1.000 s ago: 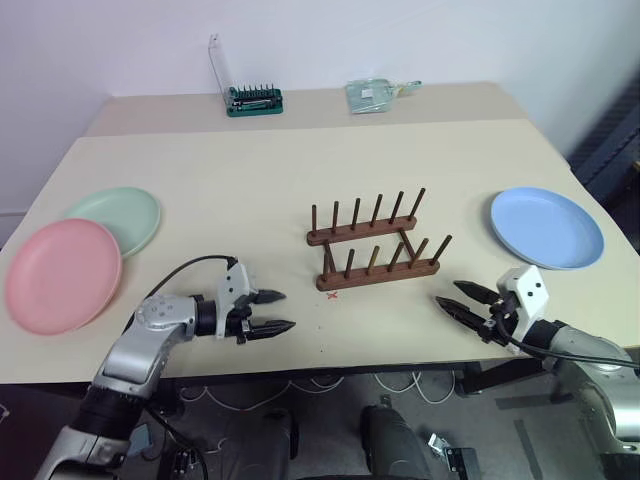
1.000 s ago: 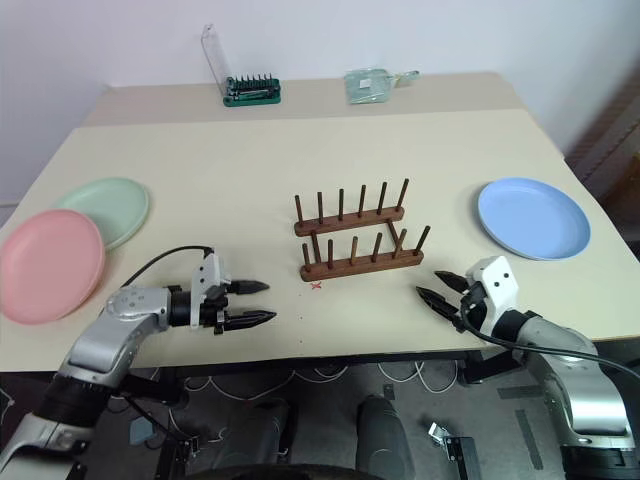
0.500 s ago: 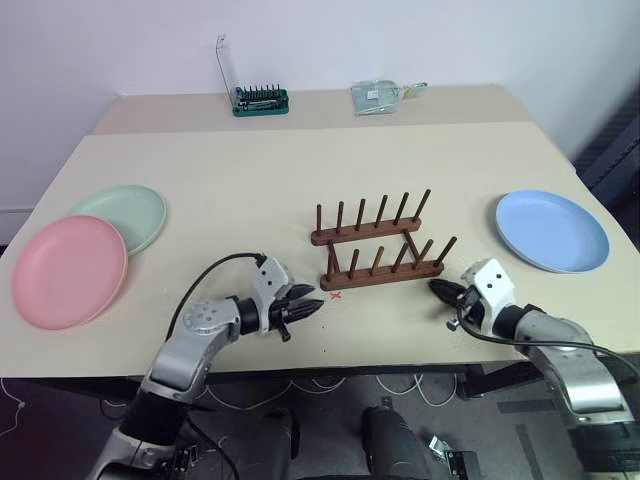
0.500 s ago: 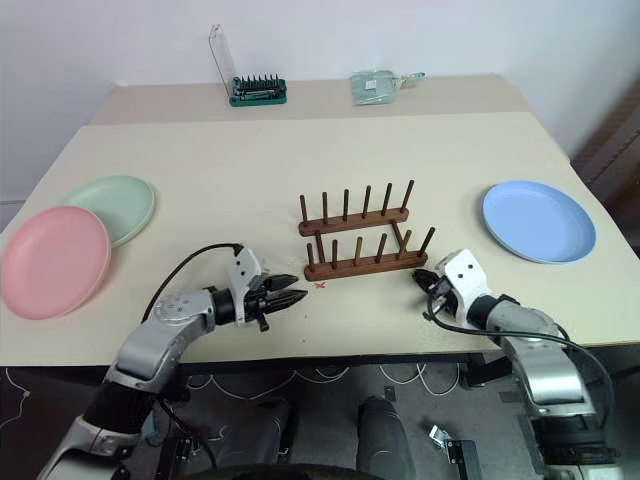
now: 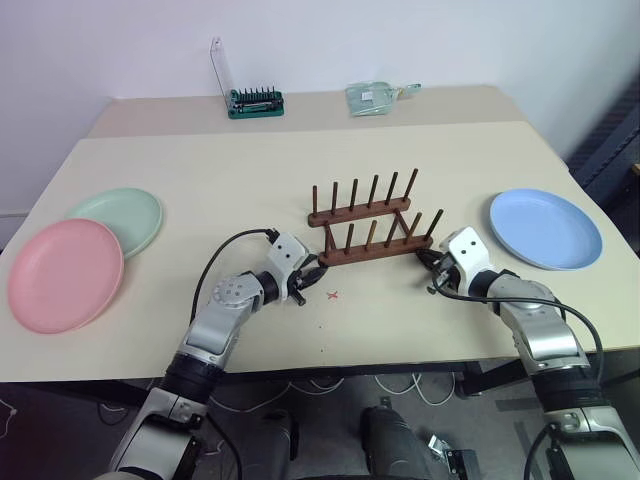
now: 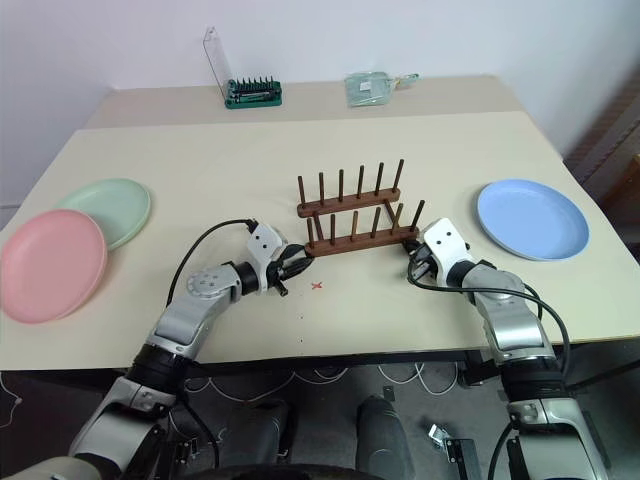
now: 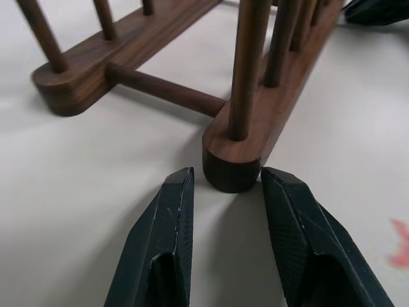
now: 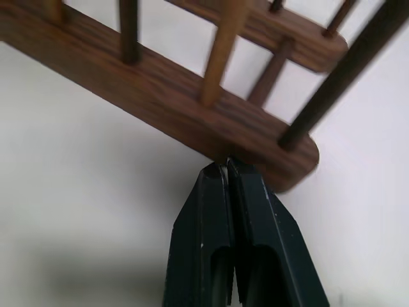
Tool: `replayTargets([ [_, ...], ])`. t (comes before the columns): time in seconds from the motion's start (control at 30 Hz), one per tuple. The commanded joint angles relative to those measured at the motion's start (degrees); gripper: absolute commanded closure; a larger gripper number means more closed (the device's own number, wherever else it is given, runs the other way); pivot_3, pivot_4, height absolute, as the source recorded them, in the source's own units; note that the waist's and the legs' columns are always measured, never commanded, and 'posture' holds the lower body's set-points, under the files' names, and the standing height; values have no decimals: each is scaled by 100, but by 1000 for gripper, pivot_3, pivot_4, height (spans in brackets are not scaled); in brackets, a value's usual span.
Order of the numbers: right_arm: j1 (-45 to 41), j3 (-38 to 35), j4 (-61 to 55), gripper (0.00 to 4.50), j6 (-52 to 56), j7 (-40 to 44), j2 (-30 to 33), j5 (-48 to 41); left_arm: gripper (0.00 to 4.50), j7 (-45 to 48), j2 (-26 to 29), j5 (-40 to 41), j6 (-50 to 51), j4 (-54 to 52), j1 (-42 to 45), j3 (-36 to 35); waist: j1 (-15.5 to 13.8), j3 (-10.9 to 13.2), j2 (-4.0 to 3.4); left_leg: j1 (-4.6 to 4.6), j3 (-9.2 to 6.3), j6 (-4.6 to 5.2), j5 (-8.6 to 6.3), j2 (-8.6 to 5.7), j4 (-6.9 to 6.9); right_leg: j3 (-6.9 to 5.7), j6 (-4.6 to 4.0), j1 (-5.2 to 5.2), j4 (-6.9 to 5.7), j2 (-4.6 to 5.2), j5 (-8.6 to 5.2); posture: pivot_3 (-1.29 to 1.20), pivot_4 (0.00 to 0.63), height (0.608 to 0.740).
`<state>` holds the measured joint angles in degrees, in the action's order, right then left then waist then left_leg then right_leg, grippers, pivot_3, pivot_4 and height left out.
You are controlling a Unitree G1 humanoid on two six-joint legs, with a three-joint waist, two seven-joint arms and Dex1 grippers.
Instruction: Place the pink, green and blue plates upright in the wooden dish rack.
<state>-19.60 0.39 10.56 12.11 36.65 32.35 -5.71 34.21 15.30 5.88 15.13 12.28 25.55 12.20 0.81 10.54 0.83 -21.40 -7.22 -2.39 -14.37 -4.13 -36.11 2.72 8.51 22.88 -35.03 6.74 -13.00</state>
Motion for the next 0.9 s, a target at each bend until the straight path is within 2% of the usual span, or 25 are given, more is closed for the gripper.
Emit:
replayTargets([
  [0.03, -202, -7, -102, 4411, 40, -58, -56, 39, 2808, -220, -16, -173, -151, 468, 148, -149, -5, 0, 0, 0, 0, 0, 0, 0, 1, 0, 0, 0, 0, 0, 0, 0, 150, 740],
  [0.57, 259, -158, -1105, 4411, 507, 46, 74, -210, 2808, -382, 19, -317, -422, 729, 205, -162, 1, 0, 0, -1, -1, 0, 0, -1, 2, 0, 1, 1, 0, 0, 0, 0, 150, 740],
  [0.7, 439, -223, -1465, 4411, 595, 200, 180, -357, 2808, 306, 551, -2, -42, -257, -413, -168, 60, 0, 0, -2, 1, 0, 0, 2, 9, 1, 1, 10, -1, 0, 0, 0, 150, 740],
  [0.8, 519, -247, -1657, 4411, 657, 329, 235, -454, 2808, 976, 1278, 342, 220, -1151, -1168, -329, 126, -1, -2, -4, 3, 1, -1, 6, 22, 2, 0, 23, -6, -2, 0, 0, 150, 740],
  [0.9, 514, -217, -1635, 4411, 657, 399, 255, -470, 2808, 1253, 1919, 493, 285, -1555, -1802, -661, 163, -2, -4, -4, 2, 1, -1, 8, 26, 2, -5, 24, -5, -1, -3, 0, 150, 740],
])
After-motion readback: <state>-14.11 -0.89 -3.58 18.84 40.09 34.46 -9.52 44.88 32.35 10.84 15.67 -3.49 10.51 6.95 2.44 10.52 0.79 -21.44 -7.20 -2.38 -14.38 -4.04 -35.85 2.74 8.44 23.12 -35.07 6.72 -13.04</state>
